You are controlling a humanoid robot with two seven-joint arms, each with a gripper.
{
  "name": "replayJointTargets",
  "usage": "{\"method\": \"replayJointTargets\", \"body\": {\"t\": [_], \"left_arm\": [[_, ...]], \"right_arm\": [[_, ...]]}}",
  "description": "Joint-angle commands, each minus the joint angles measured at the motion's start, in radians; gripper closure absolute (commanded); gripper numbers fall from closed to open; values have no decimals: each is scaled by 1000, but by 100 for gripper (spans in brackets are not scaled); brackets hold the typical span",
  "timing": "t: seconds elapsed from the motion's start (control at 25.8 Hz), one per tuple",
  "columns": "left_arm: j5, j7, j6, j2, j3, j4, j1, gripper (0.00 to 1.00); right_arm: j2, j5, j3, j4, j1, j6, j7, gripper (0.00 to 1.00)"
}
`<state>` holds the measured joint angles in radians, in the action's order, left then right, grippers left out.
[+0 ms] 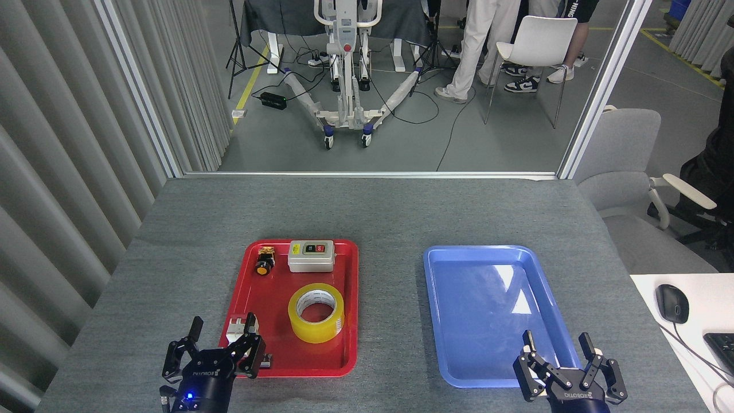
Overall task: Place and move tape with both arms
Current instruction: 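Move the left gripper toward the yellow tape roll in the red tray, then insert the left gripper into the yellow tape roll's hole and grip it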
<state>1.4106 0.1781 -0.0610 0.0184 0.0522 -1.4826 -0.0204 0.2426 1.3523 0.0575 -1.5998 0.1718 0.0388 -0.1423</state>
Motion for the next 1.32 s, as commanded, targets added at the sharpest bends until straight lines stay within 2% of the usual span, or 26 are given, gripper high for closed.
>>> {"method": "replayJointTargets", "body": {"t": [0.0, 0.81, 1.01, 1.12, 1.28], "left_arm": [[-2, 0, 0, -2, 0, 2, -3, 0], [-22, -5, 0, 0, -11, -19, 7, 0], [-18, -23, 18, 6, -41, 2, 47, 0], [-18, -72, 86, 8, -103, 31, 96, 0], [-32, -265, 247, 8, -189, 77, 201, 0]], "right_arm": [[1, -1, 5, 0, 2, 1, 0, 0], [0, -4, 25, -2, 5, 20, -40, 0], [-2, -2, 27, 0, 5, 20, -42, 0], [-2, -4, 27, -2, 8, 20, -40, 0], [0, -1, 25, 1, 8, 18, -34, 0]]}}
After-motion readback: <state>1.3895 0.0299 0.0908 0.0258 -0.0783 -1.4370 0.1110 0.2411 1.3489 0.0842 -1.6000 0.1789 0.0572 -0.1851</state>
